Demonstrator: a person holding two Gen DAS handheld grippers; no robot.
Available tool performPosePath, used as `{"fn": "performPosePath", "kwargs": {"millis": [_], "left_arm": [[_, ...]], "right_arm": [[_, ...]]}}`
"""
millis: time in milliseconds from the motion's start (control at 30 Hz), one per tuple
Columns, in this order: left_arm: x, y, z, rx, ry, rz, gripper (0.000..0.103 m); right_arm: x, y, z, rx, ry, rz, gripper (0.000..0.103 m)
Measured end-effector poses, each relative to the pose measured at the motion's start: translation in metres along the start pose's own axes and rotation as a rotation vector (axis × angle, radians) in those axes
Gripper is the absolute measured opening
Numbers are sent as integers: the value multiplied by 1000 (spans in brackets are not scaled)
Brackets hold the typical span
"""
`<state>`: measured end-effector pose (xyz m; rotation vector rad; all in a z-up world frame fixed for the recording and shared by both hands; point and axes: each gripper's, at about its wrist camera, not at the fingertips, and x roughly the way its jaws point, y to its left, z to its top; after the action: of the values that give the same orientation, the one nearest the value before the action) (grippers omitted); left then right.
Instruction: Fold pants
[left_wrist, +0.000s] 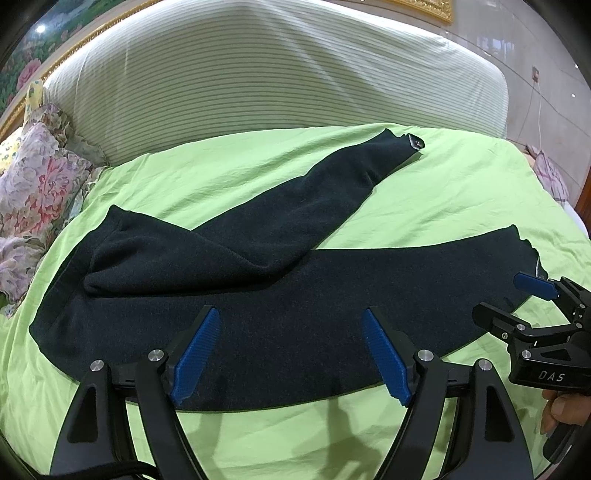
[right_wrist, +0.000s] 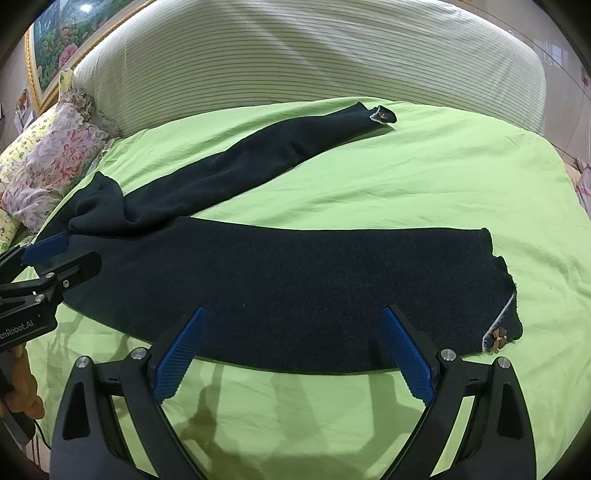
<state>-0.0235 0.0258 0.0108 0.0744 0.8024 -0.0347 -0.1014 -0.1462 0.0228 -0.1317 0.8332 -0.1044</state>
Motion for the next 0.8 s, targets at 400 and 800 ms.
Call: {"fn": "performPosePath", "kwargs": {"millis": [400, 800], "left_arm": [[3, 0, 0, -1, 9, -2, 81], [5, 0, 3, 2, 8, -11, 82]], "right_arm": [[0, 0, 1, 5, -2, -1, 95], [0, -2, 5, 12, -4, 2, 95]]}}
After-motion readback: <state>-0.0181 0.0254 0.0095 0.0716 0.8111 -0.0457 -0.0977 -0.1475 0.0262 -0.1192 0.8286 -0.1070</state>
